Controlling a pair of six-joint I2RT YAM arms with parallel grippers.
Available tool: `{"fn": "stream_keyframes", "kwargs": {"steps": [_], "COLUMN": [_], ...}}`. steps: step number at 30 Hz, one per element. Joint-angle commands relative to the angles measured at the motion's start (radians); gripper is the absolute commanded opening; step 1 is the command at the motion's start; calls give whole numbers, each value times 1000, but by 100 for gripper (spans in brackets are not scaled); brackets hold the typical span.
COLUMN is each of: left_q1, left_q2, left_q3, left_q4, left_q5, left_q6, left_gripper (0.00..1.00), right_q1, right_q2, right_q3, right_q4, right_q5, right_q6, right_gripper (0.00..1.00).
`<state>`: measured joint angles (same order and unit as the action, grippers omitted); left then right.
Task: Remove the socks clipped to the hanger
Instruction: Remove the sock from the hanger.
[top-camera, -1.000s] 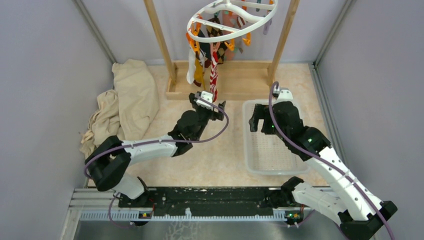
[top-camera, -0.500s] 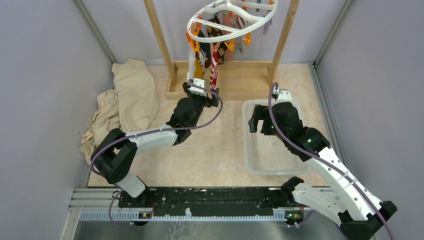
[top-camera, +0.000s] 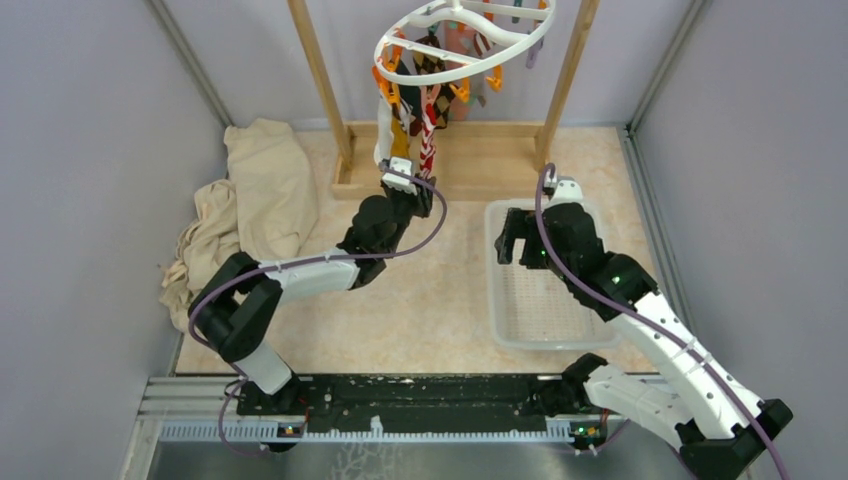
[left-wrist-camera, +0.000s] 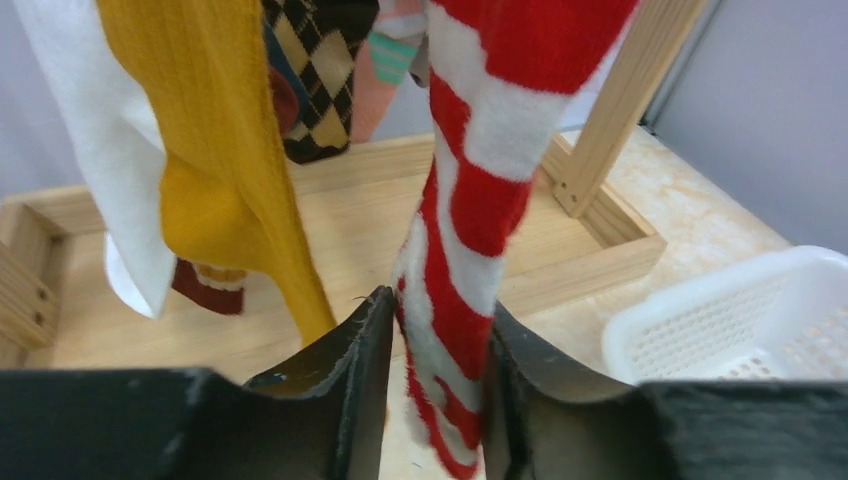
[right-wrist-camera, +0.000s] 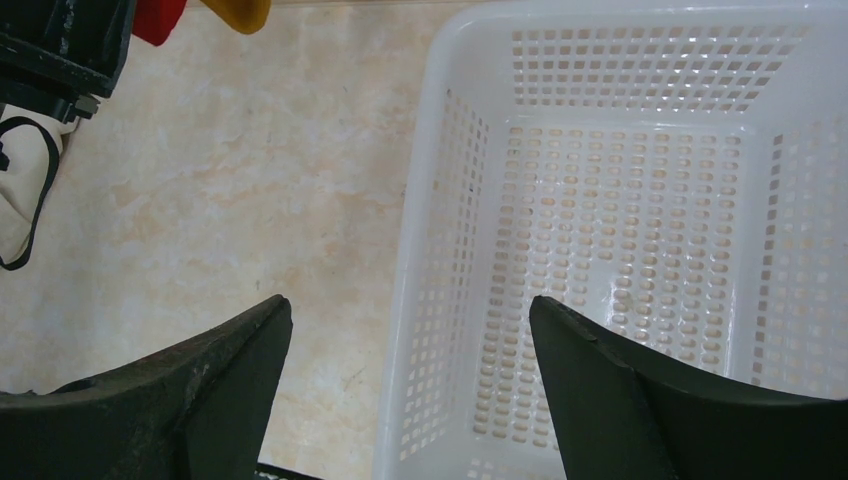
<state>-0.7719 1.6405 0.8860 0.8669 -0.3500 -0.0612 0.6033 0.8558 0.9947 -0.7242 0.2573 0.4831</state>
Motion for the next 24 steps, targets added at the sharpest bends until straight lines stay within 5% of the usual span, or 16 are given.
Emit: {"fn": "stream_keyframes", "kwargs": {"steps": [1, 5, 7, 24], "left_q1": [2, 1, 0, -55], "left_q2": [9, -8, -23, -139], "left_q3": [18, 23, 37, 172], "left_q4": [28, -14, -66, -394], "left_q5": [39, 49, 42, -147], "left_q6": [-30, -32, -30, 51], "left_gripper": [33, 16, 1, 0], "right_q1": [-8, -7, -7, -5], "right_q2": [-1, 1, 2, 98], "right_q3": [9, 11, 21, 421], "right_q4": [49, 48, 48, 119], "right_q5": [-4, -6, -12, -104], "right_q6": [6, 4, -1, -96], "right_gripper": [89, 89, 87, 75]}}
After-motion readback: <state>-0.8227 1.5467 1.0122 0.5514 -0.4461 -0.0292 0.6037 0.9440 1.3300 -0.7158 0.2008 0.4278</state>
